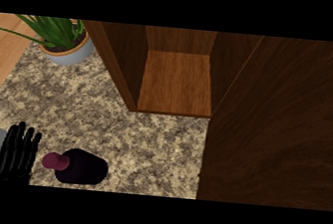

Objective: Pick up the wine, place it into the cabinet and close the cabinet

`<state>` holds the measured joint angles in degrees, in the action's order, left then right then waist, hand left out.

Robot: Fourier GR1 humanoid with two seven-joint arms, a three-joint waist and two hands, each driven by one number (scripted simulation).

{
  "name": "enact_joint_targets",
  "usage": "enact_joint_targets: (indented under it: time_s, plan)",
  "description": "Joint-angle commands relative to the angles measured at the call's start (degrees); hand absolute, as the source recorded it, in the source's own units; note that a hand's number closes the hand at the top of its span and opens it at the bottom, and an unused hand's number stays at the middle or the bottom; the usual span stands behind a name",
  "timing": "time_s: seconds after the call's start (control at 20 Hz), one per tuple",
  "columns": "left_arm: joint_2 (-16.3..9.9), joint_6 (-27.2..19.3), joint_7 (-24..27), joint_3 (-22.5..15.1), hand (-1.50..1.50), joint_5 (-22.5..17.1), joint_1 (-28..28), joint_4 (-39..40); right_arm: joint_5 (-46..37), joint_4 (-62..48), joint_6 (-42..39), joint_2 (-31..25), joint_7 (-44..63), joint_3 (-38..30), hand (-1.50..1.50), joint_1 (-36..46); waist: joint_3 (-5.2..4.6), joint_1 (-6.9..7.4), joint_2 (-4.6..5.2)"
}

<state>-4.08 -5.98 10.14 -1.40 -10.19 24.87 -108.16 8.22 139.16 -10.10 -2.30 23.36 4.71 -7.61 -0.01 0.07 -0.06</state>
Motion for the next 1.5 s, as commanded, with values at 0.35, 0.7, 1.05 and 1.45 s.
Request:
enact_joint_targets:
  time_s: [0.35,0.7,1.05,1.45]
  plan:
    - [-0.4,5.3,6.6,4.4,-1.5,-1.0,-5.5,14.4,-0.5,-2.0,1.3,0.0,3.0,0.0,-1.5,6.5,-0.01,0.04,0.08]
    - [-0.3,9.5,12.6,6.7,-1.5,-2.8,-5.3,22.7,3.0,1.5,-2.1,-0.1,-2.1,-2.9,-1.5,-3.1,0.02,-0.25,0.02]
    - [-0.3,12.0,17.3,6.6,-1.5,-0.9,-7.3,30.6,-3.4,-3.1,-0.4,1.8,-3.2,1.2,-1.5,0.8,0.01,-0.03,0.04]
    - [2.5,8.8,19.9,7.4,-1.5,1.0,-19.0,45.4,-1.5,2.1,0.5,1.2,2.4,0.9,-1.5,1.9,-0.02,-0.3,0.05]
